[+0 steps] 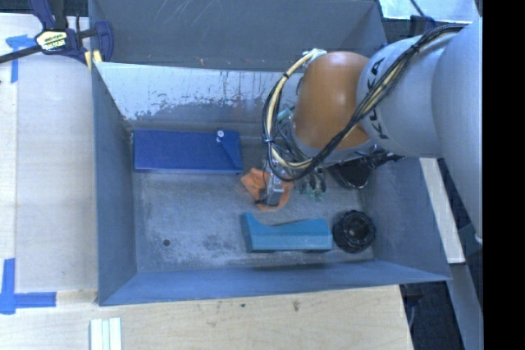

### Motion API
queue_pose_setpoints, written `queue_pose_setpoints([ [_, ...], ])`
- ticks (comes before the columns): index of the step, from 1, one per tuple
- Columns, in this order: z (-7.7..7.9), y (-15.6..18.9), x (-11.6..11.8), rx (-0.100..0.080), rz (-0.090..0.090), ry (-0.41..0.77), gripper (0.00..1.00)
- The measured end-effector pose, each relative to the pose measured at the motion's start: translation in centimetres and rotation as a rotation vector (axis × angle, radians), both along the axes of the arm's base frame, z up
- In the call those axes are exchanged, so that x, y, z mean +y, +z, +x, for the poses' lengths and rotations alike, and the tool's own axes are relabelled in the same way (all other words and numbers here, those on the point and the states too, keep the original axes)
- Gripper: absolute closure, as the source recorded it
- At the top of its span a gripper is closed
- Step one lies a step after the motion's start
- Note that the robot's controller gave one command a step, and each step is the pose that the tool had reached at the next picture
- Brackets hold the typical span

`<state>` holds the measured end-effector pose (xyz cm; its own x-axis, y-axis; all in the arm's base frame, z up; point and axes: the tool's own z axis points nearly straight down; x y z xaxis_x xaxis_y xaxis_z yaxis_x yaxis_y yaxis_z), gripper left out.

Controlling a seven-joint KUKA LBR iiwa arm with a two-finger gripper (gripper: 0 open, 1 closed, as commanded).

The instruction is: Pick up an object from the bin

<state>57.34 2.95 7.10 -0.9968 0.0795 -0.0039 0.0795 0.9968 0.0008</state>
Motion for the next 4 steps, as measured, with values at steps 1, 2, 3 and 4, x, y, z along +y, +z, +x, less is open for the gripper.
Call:
queue_pose_setpoints([
  [1,0.0,0.0,0.0,0.0,0.0,0.0,1.0],
  [2,0.0,0.0,0.0,0.0,0.0,-0.001,1.0],
  [3,0.0,0.0,-0.01,0.0,0.0,-0.001,1.0],
  [4,0.0,0.0,-0.01,0.0,0.0,-0.001,1.0],
])
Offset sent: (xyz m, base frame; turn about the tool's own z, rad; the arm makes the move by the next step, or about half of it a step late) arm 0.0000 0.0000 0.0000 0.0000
